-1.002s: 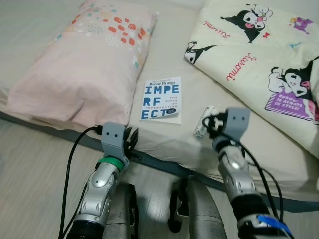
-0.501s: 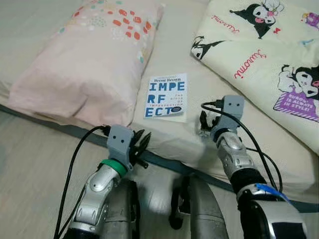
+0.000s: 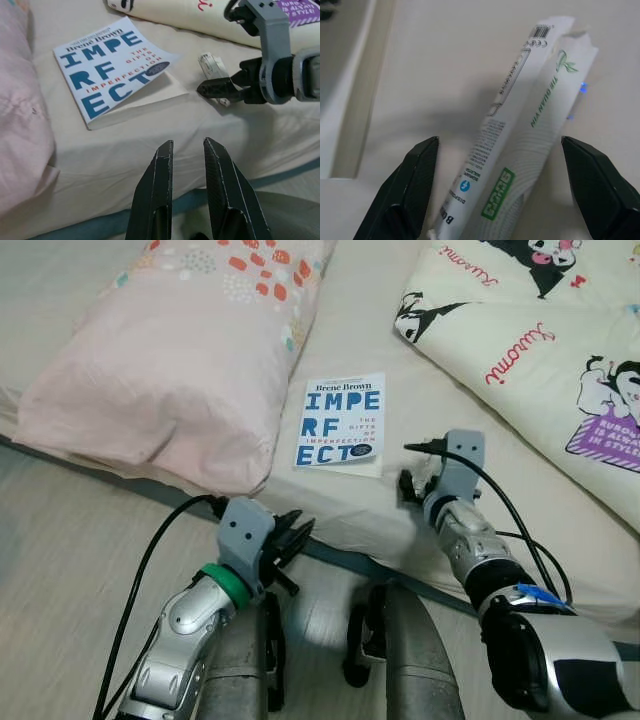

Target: Clean up the room

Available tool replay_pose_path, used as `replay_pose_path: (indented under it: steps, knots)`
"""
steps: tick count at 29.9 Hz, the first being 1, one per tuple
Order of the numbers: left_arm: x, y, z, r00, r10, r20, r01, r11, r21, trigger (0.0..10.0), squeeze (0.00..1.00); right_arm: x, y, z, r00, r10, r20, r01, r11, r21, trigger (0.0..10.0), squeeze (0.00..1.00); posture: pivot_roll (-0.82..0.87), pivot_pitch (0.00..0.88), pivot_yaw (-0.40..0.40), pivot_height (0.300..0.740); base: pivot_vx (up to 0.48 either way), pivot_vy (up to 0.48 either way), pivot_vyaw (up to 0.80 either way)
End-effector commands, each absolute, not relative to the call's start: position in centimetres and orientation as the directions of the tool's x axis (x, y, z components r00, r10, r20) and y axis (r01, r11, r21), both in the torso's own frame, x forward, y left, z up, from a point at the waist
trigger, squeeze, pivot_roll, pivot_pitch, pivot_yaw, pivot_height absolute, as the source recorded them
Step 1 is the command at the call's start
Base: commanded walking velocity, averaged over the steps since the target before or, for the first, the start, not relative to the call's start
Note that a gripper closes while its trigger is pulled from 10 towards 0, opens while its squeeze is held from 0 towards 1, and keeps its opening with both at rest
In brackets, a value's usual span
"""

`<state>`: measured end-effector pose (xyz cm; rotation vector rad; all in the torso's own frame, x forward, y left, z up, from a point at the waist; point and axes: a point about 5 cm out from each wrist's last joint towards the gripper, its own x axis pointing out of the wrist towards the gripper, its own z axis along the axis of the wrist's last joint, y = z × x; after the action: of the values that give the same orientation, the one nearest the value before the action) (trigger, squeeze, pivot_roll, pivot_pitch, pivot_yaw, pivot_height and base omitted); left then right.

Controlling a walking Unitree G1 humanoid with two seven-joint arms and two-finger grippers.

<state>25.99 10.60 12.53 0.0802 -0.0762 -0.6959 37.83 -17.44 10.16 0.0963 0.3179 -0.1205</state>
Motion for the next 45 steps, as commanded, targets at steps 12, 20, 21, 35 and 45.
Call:
replay_pose_path:
  steps: [12,20,21,35,45]
  knots:
    - [25.8,10.2,12.1,0.748,-0.663,0.013,0.66,0.746,0.09,10.0,0.0,37.3,-18.4,9.1,0.922,-0.127,-0.366,0.163,0.984,0.07,0.0,0.0,0.15,0.361,0.013,0.631,0.0,0.0,0.0]
    - [25.5,10.0,12.0,0.731,-0.682,0.005,0.68,0.729,0.079,10.0,0.0,37.4,-18.1,9.2,0.928,-0.097,-0.359,0.141,0.985,0.098,0.0,0.0,0.15,0.356,0.015,0.631,0.0,0.0,0.0]
    - [25.3,9.8,12.0,0.715,-0.699,0.001,0.698,0.713,0.068,10.0,0.0,37.3,-18.0,9.1,0.929,-0.094,-0.357,0.135,0.987,0.092,0.0,0.0,0.15,0.355,0.015,0.631,0.0,0.0,0.0]
    - [22.7,7.9,13.2,0.508,-0.861,0.029,0.86,0.506,-0.061,10.0,0.0,37.1,-18.0,8.8,0.931,-0.1,-0.35,0.143,0.985,0.098,0.0,0.0,0.16,0.361,0.018,0.631,0.0,0.0,0.0]
    - [23.4,8.0,13.3,0.518,-0.854,0.04,0.854,0.515,-0.071,10.0,0.0,37.0,-17.6,8.6,0.938,-0.103,-0.331,0.154,0.979,0.132,0.0,0.0,0.14,0.325,-0.007,0.631,0.0,0.0,0.0]
